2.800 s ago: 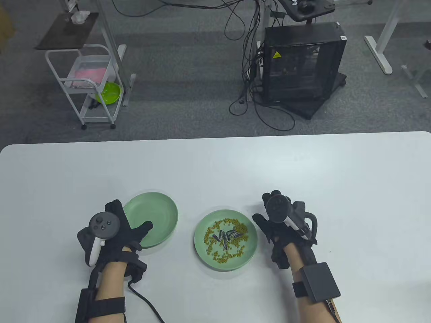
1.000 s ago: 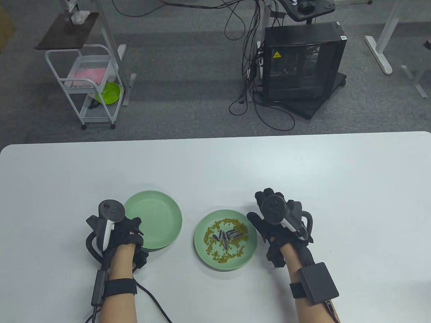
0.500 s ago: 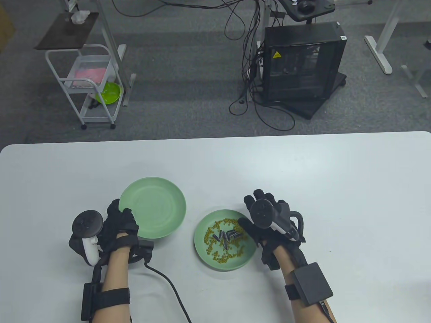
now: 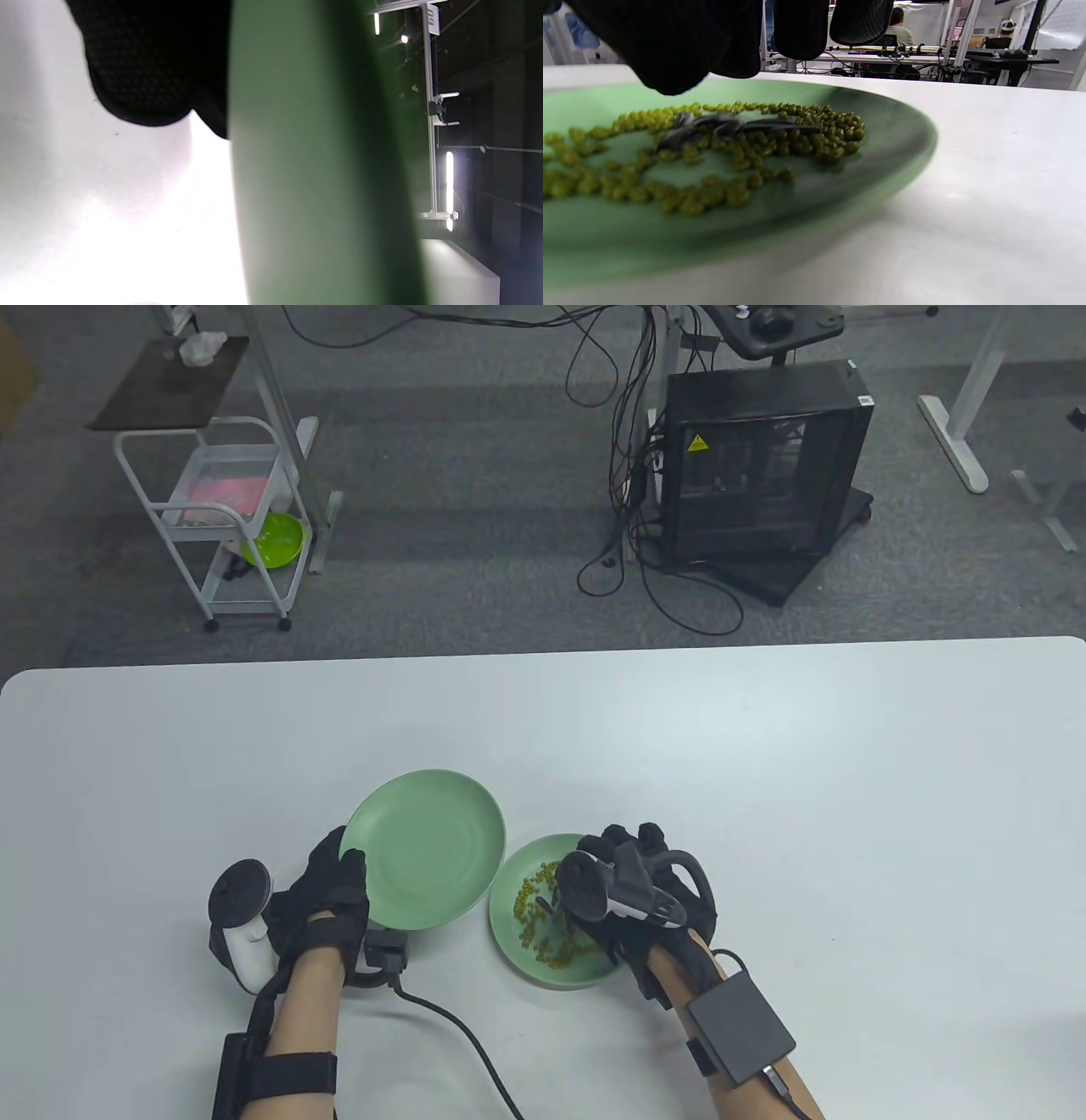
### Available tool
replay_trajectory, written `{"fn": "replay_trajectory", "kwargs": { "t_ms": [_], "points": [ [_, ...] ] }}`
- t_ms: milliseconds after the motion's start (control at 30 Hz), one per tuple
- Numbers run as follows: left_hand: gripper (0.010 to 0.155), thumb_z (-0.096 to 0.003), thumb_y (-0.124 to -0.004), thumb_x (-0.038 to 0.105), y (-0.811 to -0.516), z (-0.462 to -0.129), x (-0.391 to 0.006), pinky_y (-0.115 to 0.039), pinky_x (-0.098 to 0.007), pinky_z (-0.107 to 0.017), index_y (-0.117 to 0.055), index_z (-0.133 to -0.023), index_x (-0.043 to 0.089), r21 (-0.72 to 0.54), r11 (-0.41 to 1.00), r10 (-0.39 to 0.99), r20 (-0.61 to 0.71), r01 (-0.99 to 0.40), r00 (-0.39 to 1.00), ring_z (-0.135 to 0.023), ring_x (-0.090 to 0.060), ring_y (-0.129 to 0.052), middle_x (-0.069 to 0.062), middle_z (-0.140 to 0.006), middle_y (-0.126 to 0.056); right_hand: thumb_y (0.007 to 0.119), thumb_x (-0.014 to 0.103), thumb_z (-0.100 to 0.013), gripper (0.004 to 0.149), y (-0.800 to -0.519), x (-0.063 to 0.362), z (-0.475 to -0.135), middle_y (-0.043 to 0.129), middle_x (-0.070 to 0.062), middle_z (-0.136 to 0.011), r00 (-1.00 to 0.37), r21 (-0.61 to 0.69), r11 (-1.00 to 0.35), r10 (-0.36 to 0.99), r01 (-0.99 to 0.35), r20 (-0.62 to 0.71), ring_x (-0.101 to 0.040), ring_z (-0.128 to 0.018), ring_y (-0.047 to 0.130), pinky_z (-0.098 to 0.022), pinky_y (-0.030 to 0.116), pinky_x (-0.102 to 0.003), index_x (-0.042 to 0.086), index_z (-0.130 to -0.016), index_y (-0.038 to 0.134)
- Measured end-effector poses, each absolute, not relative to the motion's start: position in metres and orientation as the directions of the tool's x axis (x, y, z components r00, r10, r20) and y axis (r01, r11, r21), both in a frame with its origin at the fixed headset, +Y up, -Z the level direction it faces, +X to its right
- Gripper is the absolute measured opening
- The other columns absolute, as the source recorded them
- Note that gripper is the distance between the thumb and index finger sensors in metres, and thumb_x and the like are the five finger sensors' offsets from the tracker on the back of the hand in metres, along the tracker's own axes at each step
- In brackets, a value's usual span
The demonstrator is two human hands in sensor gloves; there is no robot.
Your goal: Pick sunflower seeds with hand pinch into plate
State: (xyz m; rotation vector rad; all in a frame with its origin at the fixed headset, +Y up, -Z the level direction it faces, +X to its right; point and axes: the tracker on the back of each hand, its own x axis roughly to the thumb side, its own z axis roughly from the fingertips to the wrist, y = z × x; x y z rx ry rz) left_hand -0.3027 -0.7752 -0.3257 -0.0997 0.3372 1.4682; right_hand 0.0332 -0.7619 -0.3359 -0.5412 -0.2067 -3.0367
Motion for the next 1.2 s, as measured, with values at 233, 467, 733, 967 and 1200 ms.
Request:
{"fn": "replay_trajectory", "kwargs": {
  "t_ms": [233,467,733,967,1200],
  "points": [
    [0.063,-0.0493,-0.067,0.028,-0.779,-0.326,-0.298,-0.093,-0.036,-0.036,-0.046,-0.105,0.005,0.131,0.108,0.96,-0.272,-0.985,0.069,-0.055,-0.017,-0.105,-0.015,-0.087,-0.08,0.068,0.051,-0.039,0.055,-0.77,0.019,-0.334,0.059,0.008,-0.106,-0.934,0.084,-0.987,-0.102,0.139,0.344,-0.028,-0.103,0.061,-0.073,0.036,-0.066,0.047,-0.093,0.062],
    [0.064,-0.0495,-0.067,0.029,-0.78,-0.327,-0.296,-0.092,-0.036,-0.037,-0.046,-0.105,0.005,0.124,0.085,0.963,-0.263,-0.989,0.05,-0.056,-0.018,-0.104,-0.015,-0.088,-0.079,0.066,0.051,-0.04,0.05,-0.773,0.014,-0.332,0.07,0.011,-0.1,-0.926,0.068,-0.985,-0.122,0.156,0.356,-0.025,-0.099,0.069,-0.073,0.038,-0.065,0.047,-0.089,0.069],
    [0.064,-0.0499,-0.067,0.029,-0.78,-0.327,-0.296,-0.092,-0.037,-0.038,-0.045,-0.105,0.005,0.124,0.08,0.963,-0.268,-0.989,0.044,-0.057,-0.019,-0.104,-0.015,-0.089,-0.079,0.069,0.055,-0.037,0.048,-0.772,0.008,-0.328,0.082,0.013,-0.092,-0.924,-0.015,-0.985,-0.167,0.173,0.345,-0.021,-0.092,0.081,-0.073,0.043,-0.063,0.046,-0.084,0.076],
    [0.064,-0.0502,-0.066,0.03,-0.779,-0.326,-0.297,-0.092,-0.037,-0.039,-0.045,-0.105,0.005,0.124,0.062,0.963,-0.267,-0.99,0.027,-0.058,-0.019,-0.104,-0.015,-0.089,-0.078,0.073,0.055,-0.035,0.046,-0.769,-0.003,-0.331,0.084,0.014,-0.089,-0.928,-0.008,-0.979,-0.194,0.202,0.319,-0.02,-0.091,0.083,-0.074,0.046,-0.062,0.045,-0.079,0.081],
    [0.064,-0.0504,-0.066,0.03,-0.779,-0.325,-0.299,-0.092,-0.036,-0.039,-0.044,-0.105,0.005,0.134,0.052,0.963,-0.269,-0.99,0.014,-0.058,-0.019,-0.103,-0.015,-0.09,-0.078,0.077,0.055,-0.033,0.044,-0.764,-0.019,-0.336,0.087,0.016,-0.087,-0.912,0.021,-0.952,-0.285,0.304,0.296,-0.018,-0.09,0.084,-0.074,0.047,-0.061,0.044,-0.075,0.085]
  ]
}}
